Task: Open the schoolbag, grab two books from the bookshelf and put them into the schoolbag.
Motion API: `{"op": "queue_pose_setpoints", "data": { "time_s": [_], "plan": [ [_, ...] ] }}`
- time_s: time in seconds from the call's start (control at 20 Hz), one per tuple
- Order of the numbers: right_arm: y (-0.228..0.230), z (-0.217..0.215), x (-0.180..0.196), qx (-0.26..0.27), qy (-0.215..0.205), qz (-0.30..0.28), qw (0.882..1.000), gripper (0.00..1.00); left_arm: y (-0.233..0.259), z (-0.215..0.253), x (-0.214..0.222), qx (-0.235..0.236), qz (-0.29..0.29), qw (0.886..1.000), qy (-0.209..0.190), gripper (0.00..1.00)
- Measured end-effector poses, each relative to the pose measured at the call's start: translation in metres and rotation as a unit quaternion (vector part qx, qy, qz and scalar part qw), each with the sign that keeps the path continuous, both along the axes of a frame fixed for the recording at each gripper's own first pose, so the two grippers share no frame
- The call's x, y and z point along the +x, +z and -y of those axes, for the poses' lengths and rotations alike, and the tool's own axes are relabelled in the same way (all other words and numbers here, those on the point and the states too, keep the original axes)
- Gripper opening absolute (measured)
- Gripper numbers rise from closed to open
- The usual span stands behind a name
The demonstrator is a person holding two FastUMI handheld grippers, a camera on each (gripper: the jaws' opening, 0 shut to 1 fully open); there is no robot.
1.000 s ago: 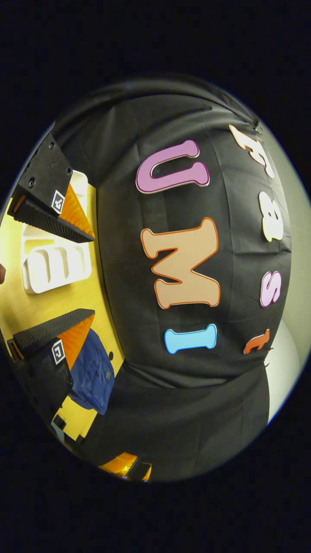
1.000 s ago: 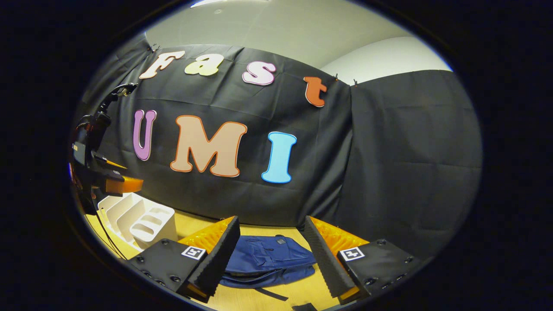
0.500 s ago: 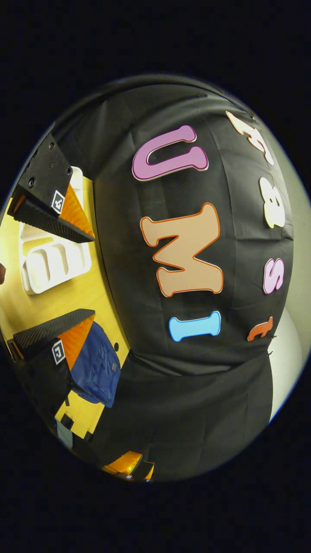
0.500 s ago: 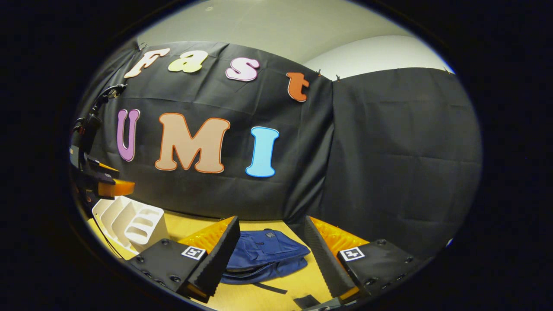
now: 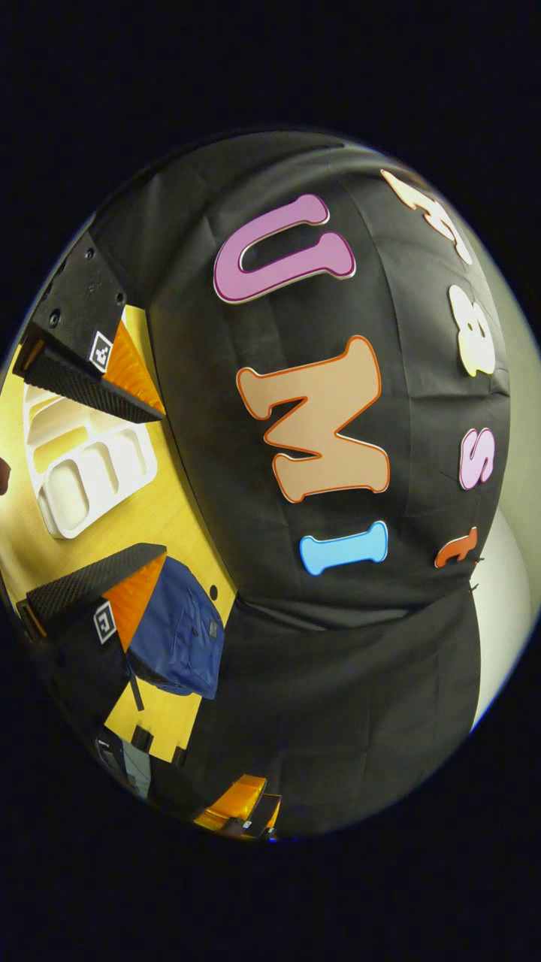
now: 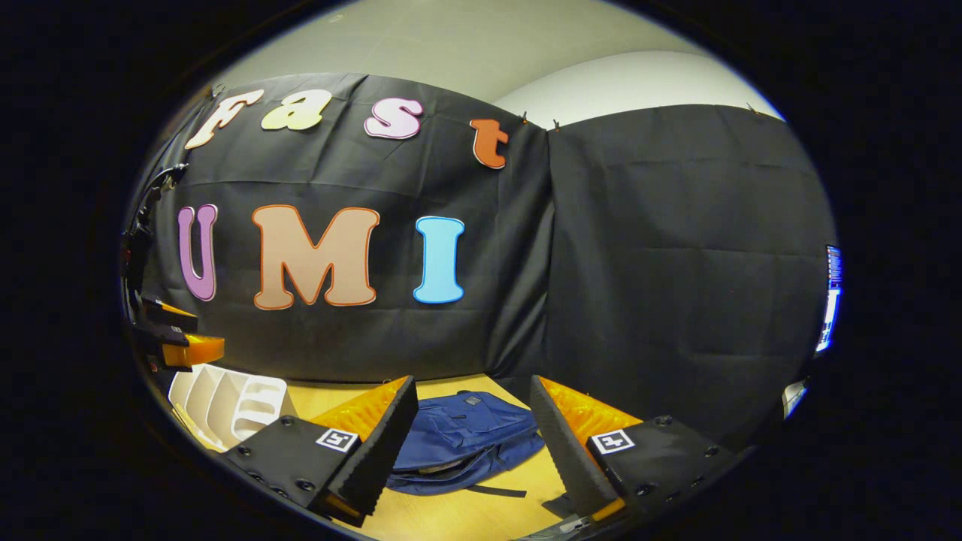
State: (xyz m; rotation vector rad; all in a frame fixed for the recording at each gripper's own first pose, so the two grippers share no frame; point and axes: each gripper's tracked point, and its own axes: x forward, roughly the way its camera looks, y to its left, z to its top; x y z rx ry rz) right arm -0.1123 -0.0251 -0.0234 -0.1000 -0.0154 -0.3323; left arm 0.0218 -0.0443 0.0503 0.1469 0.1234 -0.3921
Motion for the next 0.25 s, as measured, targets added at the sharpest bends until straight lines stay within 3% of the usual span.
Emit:
{"op": "queue_pose_setpoints", "data": {
  "time_s": [0.25],
  "plan": [
    [0.0055,-0.0019,-0.0068,-0.006,-0.019,0.001,1.000,0.96,0.0042,-0.0061,0.0026,0.010,0.017,1.000,-0.023,0.94]
  ]
}}
